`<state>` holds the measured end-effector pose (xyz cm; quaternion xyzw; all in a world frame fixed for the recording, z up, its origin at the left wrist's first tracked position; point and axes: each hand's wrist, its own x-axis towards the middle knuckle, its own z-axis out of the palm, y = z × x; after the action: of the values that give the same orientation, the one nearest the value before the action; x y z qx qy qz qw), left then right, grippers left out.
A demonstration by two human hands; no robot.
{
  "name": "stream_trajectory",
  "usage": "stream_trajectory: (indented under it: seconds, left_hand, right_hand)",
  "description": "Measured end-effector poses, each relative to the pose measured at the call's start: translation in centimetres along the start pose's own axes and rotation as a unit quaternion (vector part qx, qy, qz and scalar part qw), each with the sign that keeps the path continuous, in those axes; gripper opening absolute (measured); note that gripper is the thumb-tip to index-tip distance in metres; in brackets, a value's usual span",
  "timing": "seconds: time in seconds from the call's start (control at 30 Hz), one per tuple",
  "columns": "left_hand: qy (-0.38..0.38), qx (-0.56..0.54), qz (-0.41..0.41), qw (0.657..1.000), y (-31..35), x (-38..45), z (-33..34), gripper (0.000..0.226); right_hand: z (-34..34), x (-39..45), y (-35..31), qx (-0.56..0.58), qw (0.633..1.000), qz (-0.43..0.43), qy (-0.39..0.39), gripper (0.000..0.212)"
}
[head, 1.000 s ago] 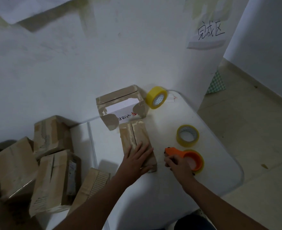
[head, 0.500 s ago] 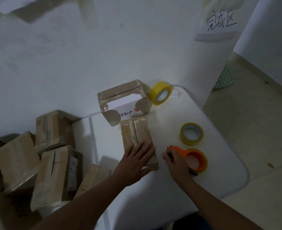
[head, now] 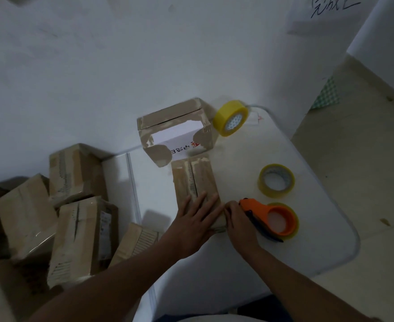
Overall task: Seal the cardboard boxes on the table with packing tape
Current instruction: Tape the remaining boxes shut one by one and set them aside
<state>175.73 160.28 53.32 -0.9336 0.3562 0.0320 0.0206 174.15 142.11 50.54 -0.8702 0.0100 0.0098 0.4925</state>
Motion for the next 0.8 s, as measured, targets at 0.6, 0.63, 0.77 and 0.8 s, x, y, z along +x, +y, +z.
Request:
stream_trajectory:
  seconds: [0.6,0.63,0.77,0.8]
  left_hand:
    - [-0.010,-0.010,-0.001,1.000,-0.3,-0.2,0.0,0.073]
    - [-0.013,-0.012,-0.003,1.000,-0.2,-0.2,0.1,0.074]
    - [-0.021,-0.020,-0.009,1.000,0.0,-0.1,-0.3,0.076]
    - [-0.023,-0.020,-0.008,0.999,0.0,-0.2,-0.4,0.077]
  right_hand:
    - [-3.4,-1.2,-1.1,-0.280,0.945,-0.108,-0.128,0.036]
    - [-3.4,-0.9,-1.6,-0.295,0.939,-0.122,-0.130,0.040]
    - [-3.4,0.7,-2.4,-0.362,0.909,-0.140,-0.150,0.049]
    - [-3.5,0.8,-2.4,-0.365,0.907,-0.131,-0.165,0.052]
